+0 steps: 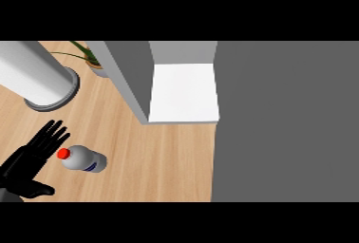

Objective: Pick up the bottled water, place it into the cabinet and close the cabinet

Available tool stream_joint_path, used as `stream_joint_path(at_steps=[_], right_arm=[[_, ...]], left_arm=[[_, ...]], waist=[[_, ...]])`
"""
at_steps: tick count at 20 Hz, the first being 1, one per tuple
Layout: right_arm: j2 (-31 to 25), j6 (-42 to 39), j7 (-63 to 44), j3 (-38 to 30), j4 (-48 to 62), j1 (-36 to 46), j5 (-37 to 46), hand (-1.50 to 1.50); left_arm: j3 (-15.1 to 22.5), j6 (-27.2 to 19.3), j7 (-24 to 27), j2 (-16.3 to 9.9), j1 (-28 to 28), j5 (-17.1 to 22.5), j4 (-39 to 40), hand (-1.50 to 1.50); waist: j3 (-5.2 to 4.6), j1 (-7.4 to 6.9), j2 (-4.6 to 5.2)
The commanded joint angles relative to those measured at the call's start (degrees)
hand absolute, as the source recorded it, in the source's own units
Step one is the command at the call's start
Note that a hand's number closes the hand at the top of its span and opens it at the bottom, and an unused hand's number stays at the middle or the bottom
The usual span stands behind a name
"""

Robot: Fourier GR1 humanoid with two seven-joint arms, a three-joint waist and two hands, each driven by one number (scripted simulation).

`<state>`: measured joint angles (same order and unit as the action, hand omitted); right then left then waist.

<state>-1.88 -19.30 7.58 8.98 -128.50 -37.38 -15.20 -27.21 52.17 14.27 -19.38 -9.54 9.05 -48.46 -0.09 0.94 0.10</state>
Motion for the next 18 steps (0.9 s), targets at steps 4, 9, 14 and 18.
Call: stream_joint_path(at_steps=[4,9,14,18], right_arm=[[-0.38,-0.38,-0.51,-0.26,1.60,1.57,-0.82,-1.50],[0.55,-0.68,1.59,1.16,1.94,-0.14,0.88,-1.50],[-0.23,-1.32,2.02,-0.52,1.67,-0.27,-0.04,-1.50],[-0.17,-0.52,0.83,-1.82,4.12,4.49,-0.87,-1.50]], left_arm=[[1.24,4.11,8.65,-3.94,-7.00,-3.78,16.44,-1.50],[3.83,1.12,13.83,-0.80,-7.75,-6.84,20.28,-1.50],[5.80,-1.92,18.01,0.87,-9.67,-9.16,23.33,-1.50],[5.97,0.24,18.03,-0.50,-11.46,-8.65,26.98,-1.50]], waist=[[-0.06,0.22,0.19],[-0.09,0.49,0.20],[-0.14,0.76,0.31],[-0.16,0.45,0.55]])
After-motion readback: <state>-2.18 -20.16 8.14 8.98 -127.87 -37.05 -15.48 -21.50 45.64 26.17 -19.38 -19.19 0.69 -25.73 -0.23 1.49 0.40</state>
